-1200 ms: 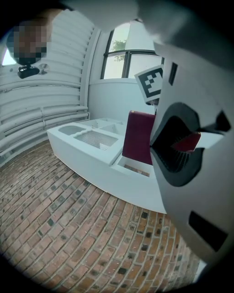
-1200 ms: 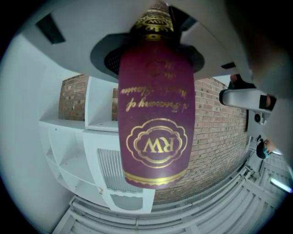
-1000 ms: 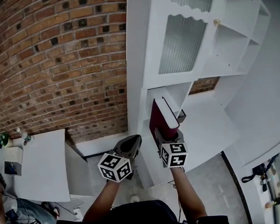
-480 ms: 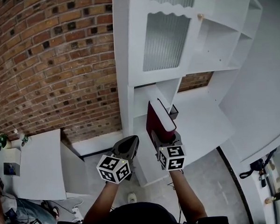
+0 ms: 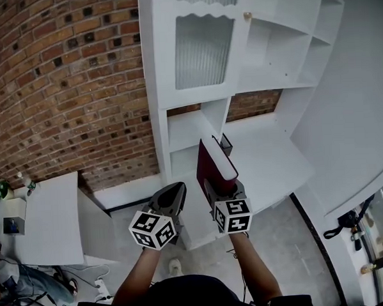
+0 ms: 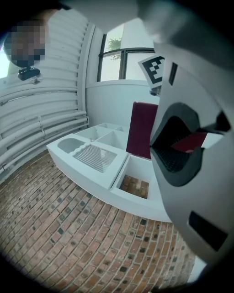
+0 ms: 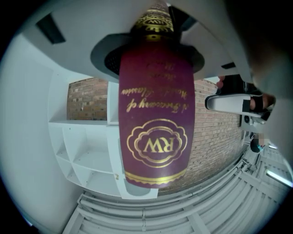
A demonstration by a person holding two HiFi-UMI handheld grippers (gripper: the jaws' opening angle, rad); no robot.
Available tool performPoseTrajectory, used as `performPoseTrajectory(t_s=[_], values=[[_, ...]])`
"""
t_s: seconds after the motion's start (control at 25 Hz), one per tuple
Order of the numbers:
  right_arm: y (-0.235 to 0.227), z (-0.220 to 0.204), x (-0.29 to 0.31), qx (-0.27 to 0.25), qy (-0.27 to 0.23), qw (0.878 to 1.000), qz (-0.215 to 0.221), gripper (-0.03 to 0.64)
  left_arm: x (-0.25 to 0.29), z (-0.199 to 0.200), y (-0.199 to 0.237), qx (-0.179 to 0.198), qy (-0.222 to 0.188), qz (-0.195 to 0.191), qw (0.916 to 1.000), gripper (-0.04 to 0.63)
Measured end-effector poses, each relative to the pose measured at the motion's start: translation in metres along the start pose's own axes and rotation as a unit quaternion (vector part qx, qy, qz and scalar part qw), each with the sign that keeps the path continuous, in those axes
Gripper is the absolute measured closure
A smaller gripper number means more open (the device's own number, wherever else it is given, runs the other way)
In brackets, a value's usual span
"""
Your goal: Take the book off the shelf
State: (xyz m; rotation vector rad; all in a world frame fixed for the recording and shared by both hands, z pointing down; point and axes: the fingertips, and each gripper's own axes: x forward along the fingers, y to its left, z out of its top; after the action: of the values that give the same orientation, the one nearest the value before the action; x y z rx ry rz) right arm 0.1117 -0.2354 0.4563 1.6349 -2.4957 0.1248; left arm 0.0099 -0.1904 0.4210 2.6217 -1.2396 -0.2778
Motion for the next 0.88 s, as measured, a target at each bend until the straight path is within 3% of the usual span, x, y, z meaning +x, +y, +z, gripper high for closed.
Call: performPoseTrajectory(t_s=[0.88], values=[[0.003, -0.013, -0.114, 0.018, -0.018, 0.999, 0.026, 0.383, -0.056, -0.019, -0.109, 0.033, -0.005, 0.014, 0.9993, 0.578]])
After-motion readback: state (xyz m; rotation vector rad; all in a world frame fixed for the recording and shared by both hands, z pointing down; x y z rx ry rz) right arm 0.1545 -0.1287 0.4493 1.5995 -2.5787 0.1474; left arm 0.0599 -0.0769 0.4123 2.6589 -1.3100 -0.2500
